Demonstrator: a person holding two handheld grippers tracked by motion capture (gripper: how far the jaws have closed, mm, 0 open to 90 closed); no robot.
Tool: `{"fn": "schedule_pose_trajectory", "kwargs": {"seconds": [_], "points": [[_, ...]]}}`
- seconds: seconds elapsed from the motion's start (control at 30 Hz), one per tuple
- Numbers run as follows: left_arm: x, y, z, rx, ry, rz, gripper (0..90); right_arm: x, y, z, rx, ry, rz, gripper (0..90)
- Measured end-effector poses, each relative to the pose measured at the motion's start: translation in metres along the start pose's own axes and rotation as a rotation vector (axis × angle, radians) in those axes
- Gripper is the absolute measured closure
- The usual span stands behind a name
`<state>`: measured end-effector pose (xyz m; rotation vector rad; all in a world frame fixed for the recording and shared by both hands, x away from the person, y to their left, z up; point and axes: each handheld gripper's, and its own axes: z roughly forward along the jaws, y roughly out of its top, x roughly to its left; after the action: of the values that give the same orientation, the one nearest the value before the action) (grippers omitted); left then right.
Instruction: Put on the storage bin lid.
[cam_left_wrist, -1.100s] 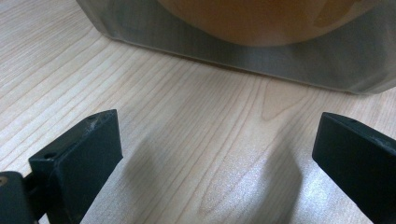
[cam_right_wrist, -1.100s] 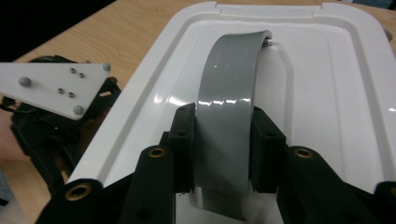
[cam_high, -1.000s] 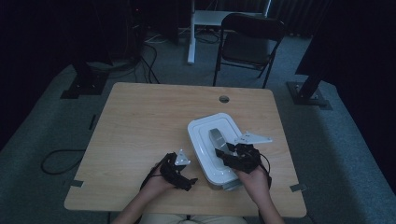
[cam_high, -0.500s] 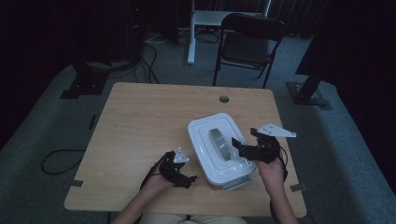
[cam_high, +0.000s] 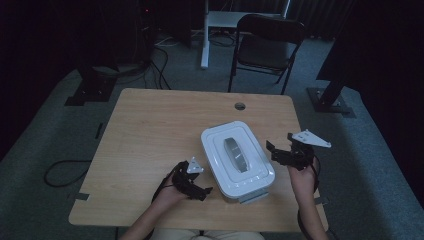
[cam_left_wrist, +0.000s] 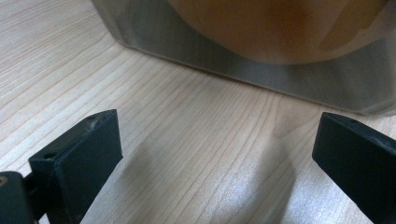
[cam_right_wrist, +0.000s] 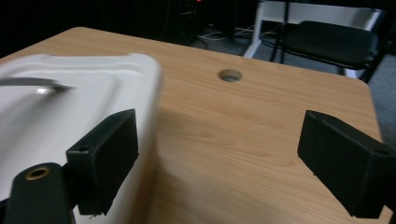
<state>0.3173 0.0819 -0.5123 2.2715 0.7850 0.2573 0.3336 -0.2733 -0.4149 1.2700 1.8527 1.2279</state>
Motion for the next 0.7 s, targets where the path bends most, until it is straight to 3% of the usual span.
{"fn": "schedule_pose_trajectory", "kwargs": {"seconds": [0.07,0.17,0.3,0.53,0.7], "points": [[0.000,0.001,0.000,-0.002,0.006,0.001,2.1,-0.008,-0.007,0.003,-0.009,-0.053,0.015,13.1],[0.000,0.002,0.001,-0.010,0.010,-0.007,2.1,-0.019,-0.018,0.007,-0.003,-0.078,0.041,13.2],[0.001,0.006,0.003,-0.015,0.010,-0.010,2.1,-0.026,-0.033,0.017,0.054,-0.116,0.030,13.3],[0.001,0.014,0.004,-0.029,0.007,-0.003,2.1,-0.034,-0.061,0.032,0.116,-0.123,0.066,13.3],[0.002,0.015,0.003,-0.027,0.009,0.000,2.1,-0.026,-0.076,0.040,0.169,-0.099,0.037,13.2]]}}
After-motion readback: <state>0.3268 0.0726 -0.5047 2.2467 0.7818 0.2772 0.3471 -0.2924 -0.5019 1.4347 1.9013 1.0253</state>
